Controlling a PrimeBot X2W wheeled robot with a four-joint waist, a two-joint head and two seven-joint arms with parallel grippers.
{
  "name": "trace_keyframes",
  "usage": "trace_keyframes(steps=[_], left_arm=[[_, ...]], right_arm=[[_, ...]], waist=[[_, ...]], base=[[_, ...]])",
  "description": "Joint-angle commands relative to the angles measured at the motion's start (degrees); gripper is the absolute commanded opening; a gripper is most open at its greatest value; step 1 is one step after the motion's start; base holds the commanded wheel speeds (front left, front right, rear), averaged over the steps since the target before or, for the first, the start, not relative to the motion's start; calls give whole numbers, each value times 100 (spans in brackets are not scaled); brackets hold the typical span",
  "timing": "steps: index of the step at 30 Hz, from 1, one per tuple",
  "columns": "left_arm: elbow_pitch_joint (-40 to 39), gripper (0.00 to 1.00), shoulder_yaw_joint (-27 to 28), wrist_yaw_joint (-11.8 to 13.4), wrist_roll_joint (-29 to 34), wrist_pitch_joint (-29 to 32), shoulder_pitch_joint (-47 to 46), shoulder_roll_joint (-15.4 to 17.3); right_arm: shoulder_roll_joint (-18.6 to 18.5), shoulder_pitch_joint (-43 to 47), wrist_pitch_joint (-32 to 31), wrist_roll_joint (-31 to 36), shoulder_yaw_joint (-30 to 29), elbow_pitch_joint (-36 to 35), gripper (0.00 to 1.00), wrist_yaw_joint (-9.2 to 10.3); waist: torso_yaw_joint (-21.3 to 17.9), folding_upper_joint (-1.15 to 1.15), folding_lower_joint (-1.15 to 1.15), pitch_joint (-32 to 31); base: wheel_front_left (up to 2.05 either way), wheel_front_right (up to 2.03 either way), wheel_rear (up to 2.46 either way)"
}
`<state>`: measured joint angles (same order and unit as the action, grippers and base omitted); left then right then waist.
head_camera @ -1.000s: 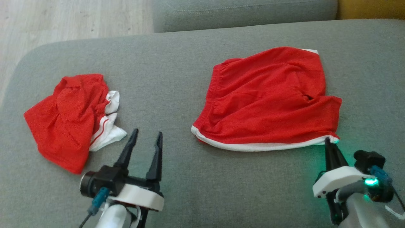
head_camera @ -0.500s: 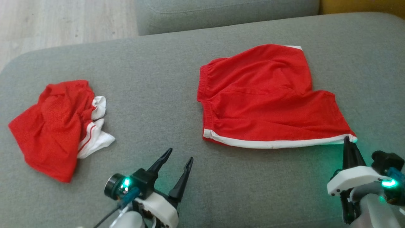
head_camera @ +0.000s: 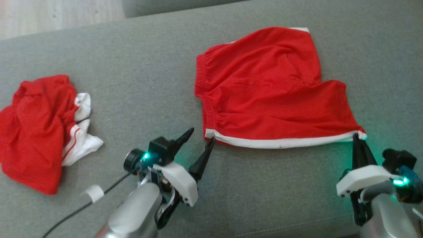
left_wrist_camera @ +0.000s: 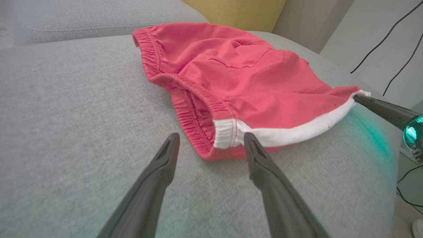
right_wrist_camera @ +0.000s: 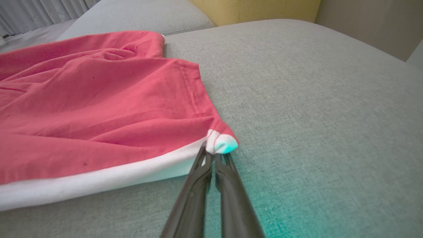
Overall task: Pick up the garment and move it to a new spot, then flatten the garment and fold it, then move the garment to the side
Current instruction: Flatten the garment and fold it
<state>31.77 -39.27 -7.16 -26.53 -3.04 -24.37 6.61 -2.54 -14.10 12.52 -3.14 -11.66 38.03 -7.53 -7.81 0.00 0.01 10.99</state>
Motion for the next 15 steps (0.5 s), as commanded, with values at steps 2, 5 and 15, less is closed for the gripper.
trace_keyframes(steps=[2, 5, 15], left_arm=[[-22, 100, -58, -32, -211, -47, -432, 130], [52, 100, -271, -32, -426, -93, -613, 187], [131, 44, -831, -32, -961, -246, -878, 291]], right_arm=[[-33, -271, 49, -45, 212, -162, 0, 4], [-33, -315, 68, -33, 240, -141, 0, 4], [-33, -399, 132, 85, 192, -62, 0, 4]], waist=[[-97, 0, -1, 153], [-123, 0, -1, 225], [-147, 0, -1, 286]], base=[[0, 0, 0], [0, 0, 0], [0, 0, 0]])
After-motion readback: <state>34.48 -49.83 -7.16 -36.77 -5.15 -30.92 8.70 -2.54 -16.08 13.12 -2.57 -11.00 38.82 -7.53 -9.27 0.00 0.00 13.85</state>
